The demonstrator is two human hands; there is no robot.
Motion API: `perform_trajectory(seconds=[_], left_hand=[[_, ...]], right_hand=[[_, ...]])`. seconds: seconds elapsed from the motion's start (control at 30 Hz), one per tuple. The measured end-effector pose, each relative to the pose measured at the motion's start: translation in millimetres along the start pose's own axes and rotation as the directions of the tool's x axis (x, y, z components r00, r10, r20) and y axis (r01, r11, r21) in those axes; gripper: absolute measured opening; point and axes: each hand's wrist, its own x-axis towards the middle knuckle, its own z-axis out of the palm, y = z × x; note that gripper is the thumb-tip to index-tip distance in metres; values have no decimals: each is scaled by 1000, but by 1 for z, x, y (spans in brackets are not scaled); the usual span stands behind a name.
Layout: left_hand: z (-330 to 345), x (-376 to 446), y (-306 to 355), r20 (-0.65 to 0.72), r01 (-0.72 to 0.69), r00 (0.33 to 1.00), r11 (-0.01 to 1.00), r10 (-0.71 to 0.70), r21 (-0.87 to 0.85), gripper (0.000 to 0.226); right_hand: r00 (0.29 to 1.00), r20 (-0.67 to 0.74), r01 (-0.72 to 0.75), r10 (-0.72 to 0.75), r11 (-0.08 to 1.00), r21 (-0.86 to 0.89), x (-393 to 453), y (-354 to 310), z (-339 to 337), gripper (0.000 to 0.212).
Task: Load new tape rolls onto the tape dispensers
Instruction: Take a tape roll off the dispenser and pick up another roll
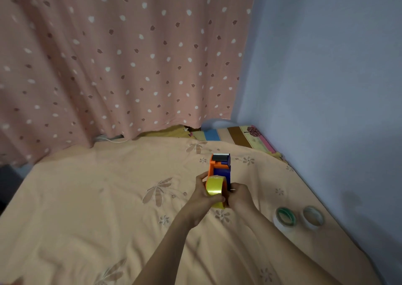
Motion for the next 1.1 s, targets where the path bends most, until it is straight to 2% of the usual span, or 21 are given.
perform_trajectory(seconds=[0.27,0.33,0.47,0.57,0.73,0.83,1.1], left_hand=[[-13,-60,5,-124,-69,990,997,74,37,90],[-20,-78,4,-212,-69,975,998,67,0,78],[-41,-116,-3,-355,-31,935,998,7,-61,51],[-63,-150,-10,-421,-4,906,995,-38,-98,37],[-102,-205,-17,-480,4,875,993,-62,-122,37],[-127,-236,-19,-497,-4,865,992,-61,-127,37],[-220,-330,-29,-554,22,827,991,-93,-132,45]], right_hand=[[982,-38,183,-186,981,-69,-39,-2,26,10],[975,2,222,-223,970,-99,-53,-4,39,10],[966,46,259,-256,961,-98,-83,-2,67,27],[954,124,285,-273,955,-86,-105,-1,91,23],[917,268,332,-295,937,-107,-144,-3,138,12],[896,317,360,-310,926,-115,-167,-6,167,14],[895,301,388,-329,908,-160,-240,-19,278,29]])
